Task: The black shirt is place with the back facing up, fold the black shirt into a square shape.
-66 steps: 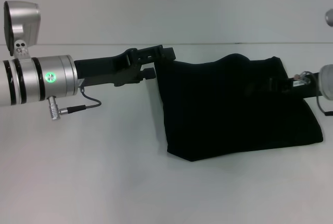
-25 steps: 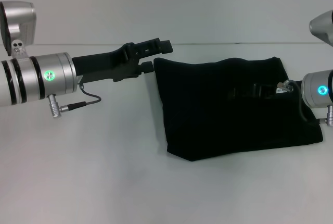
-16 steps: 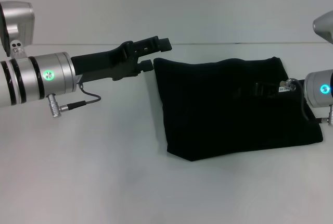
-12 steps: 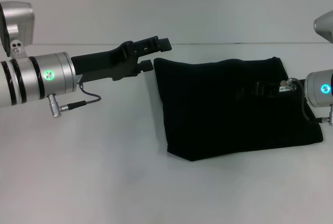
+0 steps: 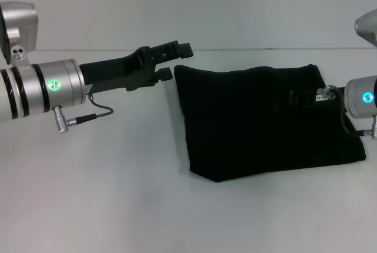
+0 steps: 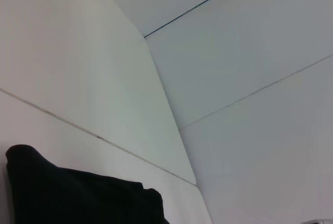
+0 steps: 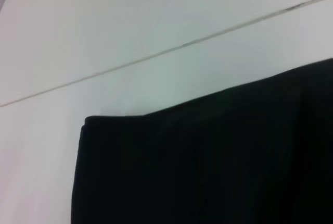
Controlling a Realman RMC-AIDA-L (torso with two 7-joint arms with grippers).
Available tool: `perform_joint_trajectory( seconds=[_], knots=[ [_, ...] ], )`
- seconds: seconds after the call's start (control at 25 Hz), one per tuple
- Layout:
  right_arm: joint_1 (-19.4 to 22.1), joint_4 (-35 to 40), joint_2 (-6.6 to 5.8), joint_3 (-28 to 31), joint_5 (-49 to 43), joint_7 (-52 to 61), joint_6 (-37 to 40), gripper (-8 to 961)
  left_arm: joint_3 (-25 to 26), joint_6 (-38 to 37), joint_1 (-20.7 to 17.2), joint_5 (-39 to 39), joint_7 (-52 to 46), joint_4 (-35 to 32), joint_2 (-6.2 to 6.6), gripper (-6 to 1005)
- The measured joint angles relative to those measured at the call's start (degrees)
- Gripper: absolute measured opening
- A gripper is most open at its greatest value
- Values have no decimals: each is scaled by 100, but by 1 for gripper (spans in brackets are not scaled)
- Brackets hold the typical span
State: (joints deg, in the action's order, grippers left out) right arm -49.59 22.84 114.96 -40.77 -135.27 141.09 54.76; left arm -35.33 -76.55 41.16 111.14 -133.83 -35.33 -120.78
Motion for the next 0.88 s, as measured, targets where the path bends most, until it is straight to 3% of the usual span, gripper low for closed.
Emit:
perform_joint_trajectory(
  seconds=[0.36,0.6,0.88],
  knots=[
    [-257,479,-132,-242,-736,706,149,80,8,-6,-5,-59,13,-8,18,956],
    [-269,1617,-93,-588,-1641,1604,866,91,9,-45,-4,-127,15,-8,20,956],
    [-221,2087,-64,-600,-2086,1867,1378,103,9,-52,13,-130,15,-9,20,955]
  ],
)
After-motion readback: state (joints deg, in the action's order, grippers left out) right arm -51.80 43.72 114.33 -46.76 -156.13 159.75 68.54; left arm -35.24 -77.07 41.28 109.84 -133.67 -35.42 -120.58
